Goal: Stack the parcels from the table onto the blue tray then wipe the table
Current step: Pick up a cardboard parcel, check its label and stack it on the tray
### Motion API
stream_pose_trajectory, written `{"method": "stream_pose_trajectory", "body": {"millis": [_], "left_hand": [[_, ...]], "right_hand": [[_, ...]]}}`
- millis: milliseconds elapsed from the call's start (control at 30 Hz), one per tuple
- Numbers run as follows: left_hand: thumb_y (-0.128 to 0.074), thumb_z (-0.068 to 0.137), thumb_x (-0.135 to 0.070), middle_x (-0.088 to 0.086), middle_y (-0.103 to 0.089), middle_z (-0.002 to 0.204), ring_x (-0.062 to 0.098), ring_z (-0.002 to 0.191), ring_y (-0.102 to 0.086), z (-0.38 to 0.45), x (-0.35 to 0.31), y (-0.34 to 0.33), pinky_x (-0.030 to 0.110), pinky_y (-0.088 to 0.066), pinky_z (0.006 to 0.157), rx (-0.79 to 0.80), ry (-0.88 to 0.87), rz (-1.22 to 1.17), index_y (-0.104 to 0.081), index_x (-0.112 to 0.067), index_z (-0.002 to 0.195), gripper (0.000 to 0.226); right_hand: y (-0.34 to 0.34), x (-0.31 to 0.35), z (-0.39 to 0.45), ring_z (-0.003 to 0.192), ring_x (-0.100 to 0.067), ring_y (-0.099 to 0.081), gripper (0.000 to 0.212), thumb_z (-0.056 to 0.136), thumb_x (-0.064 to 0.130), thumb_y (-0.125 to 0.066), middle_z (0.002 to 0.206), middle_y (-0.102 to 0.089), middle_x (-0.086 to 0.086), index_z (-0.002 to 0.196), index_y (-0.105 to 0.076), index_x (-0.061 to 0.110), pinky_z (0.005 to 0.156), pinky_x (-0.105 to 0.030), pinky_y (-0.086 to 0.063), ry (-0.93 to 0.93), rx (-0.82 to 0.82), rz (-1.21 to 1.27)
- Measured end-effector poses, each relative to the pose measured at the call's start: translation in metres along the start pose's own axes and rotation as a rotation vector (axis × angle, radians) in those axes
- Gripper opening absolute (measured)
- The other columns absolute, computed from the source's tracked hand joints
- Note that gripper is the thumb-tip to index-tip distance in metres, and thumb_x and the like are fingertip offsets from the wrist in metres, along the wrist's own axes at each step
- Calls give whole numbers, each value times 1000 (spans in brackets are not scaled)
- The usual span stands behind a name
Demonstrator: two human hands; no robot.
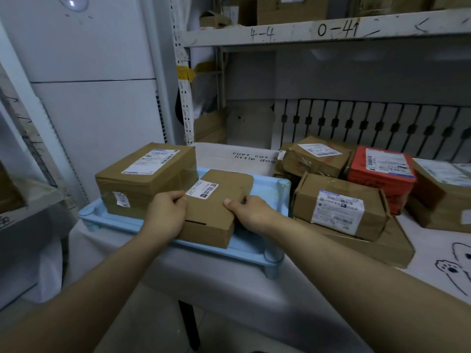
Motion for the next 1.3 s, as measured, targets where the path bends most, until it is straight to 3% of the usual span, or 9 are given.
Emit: {"method": "stream_pose_trajectory", "body": {"millis": [233, 367, 733, 833, 967, 1067, 1133, 1200, 1300], "left_hand": [[-48, 100, -22, 10, -64, 130, 29, 121, -56, -30, -48, 6, 38, -42, 98, -158, -234, 233, -63, -11, 129, 34], [-55, 96, -21, -2, -65, 118, 12, 108, -54, -52, -94, -18, 28, -39, 90, -153, -408, 123, -69, -16, 116, 25], [-61, 94, -18, -7, -67, 104, 2, 91, -60, -120, -175, -157, 16, -47, 78, 193, -489, -102, -70, -21, 104, 14], [-62, 93, -15, -15, -64, 97, -4, 89, -59, -145, -187, -199, 1, -42, 71, 373, -500, -98, -70, -21, 104, 15], [-60, 95, -16, -8, -66, 111, 2, 97, -61, -173, -203, -249, -1, -43, 68, 606, -448, -152, -64, -18, 116, 22], [-57, 97, -23, -2, -63, 117, 9, 99, -60, -182, -218, -280, 12, -49, 80, 700, -313, -205, -62, -18, 121, 25], [-55, 98, -28, -1, -62, 102, 15, 99, -58, -181, -225, -299, 28, -46, 90, 711, -213, -222, -62, -26, 95, 8], [-50, 100, -33, -5, -56, 91, 15, 95, -53, -177, -231, -321, 31, -41, 89, 724, -125, -251, -53, -27, 82, 19], [-42, 103, -37, -16, -50, 89, 15, 108, -49, -166, -239, -353, 30, -36, 98, 729, -6, -345, -49, -30, 95, 12]], "right_hand": [[33, 13, -43, 113, -24, -57, 38, 94, 31, -60, 127, -54, -11, 127, -61, 12, 95, -27, -42, 224, -162, -82], [71, 11, -81, 85, -10, -57, 20, 93, 18, -62, 102, -69, -3, 107, -73, 8, 81, -22, -44, 364, -266, -22], [221, -124, -151, 65, -4, -57, 20, 90, 14, -62, 67, -66, 11, 72, -71, 15, 62, -22, -41, 82, -588, 164], [252, -159, -163, 61, -10, -54, 19, 91, 13, -60, 70, -65, 5, 77, -72, 15, 59, -24, -42, -53, -650, 250], [279, -194, -167, 65, -15, -52, 5, 91, 13, -62, 81, -60, -3, 95, -65, 13, 65, -31, -47, -194, -707, 367], [301, -213, -166, 69, -16, -54, 19, 91, 18, -63, 82, -58, -2, 108, -60, 10, 71, -32, -46, -253, -756, 390], [319, -217, -165, 72, -17, -54, 21, 93, 20, -60, 88, -59, -2, 112, -56, 10, 73, -32, -45, -264, -780, 384], [337, -221, -160, 86, -21, -55, 35, 95, 25, -59, 104, -57, -5, 126, -53, 8, 78, -32, -43, -264, -803, 381], [361, -228, -146, 119, -24, -51, 63, 94, 35, -60, 134, -52, -6, 145, -37, 6, 99, -36, -42, -256, -829, 409]]}}
Point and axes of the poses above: each hand's wrist, its own z-axis towards the middle knuckle, its own y-axis out of the back of the hand, x = y × z, the point moved 7 cm from there along z, towards the middle knuckle
